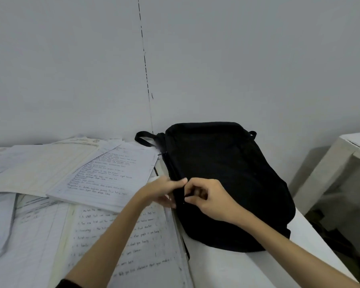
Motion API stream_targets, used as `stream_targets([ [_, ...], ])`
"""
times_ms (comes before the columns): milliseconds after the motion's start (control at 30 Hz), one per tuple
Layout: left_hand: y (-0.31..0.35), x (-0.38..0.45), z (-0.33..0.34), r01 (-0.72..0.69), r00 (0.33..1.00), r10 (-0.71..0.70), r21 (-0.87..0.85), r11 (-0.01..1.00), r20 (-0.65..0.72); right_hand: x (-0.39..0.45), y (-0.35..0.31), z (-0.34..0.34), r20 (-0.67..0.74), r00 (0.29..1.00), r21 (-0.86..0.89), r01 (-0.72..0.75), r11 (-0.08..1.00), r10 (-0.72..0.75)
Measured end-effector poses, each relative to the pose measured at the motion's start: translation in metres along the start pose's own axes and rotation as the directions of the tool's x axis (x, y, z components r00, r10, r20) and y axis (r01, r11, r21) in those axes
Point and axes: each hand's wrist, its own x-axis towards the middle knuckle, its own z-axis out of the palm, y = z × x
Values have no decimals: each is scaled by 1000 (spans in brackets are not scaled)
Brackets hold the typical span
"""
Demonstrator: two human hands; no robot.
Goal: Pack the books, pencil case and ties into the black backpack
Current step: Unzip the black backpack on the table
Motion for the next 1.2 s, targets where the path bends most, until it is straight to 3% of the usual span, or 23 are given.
stream_targets([
  [67,-7,-6,12,-42,998,43,18,999,-35,-5,-7,4,46,996,-55,82,995,-79],
  [233,-16,-2,11,-107,932,57,-122,987,-357,-24,-21,-7,278,944,-170,230,958,-178],
  [300,-22,0,3,-120,907,44,-156,980,-419,-35,-20,-21,379,915,-174,215,961,-137],
  [367,-27,-3,-1,-77,916,12,-146,986,-401,-45,-13,-32,346,932,-149,166,975,-105],
  [400,-27,-7,-2,-40,921,23,-36,999,-389,-49,-7,-35,269,957,-128,148,981,-109],
  [433,-26,-13,-2,18,918,57,185,983,-393,-52,-1,-35,182,977,-101,135,986,-115],
  [500,-22,-28,2,104,875,230,628,771,-427,-59,8,-32,56,995,-54,91,994,-88],
  [533,-18,-37,5,49,823,379,718,695,-423,-63,10,-30,33,998,-23,54,998,-54],
  [600,-7,-55,14,-276,709,644,727,629,-287,-68,10,-25,27,999,47,-19,999,18],
  [667,1,-63,23,-564,738,674,534,629,-15,-69,11,-21,-8,997,126,-81,989,82],
  [733,3,-60,35,-592,803,552,413,693,224,-68,14,-18,-66,988,202,-128,971,143],
  [767,3,-57,39,-586,809,533,421,693,248,-68,16,-17,-88,982,225,-143,964,166],
  [867,3,-48,42,-584,803,579,387,713,145,-67,24,-16,-79,976,253,-178,951,203],
  [1000,1,-48,40,-604,782,617,352,715,87,-71,32,-29,-51,974,165,-211,963,222],
  [1100,0,-50,33,-638,746,664,339,691,51,-81,44,-64,-159,941,90,-287,954,298],
  [1200,2,-52,28,-622,763,641,356,698,77,-98,55,-105,-247,902,123,-334,935,355],
])
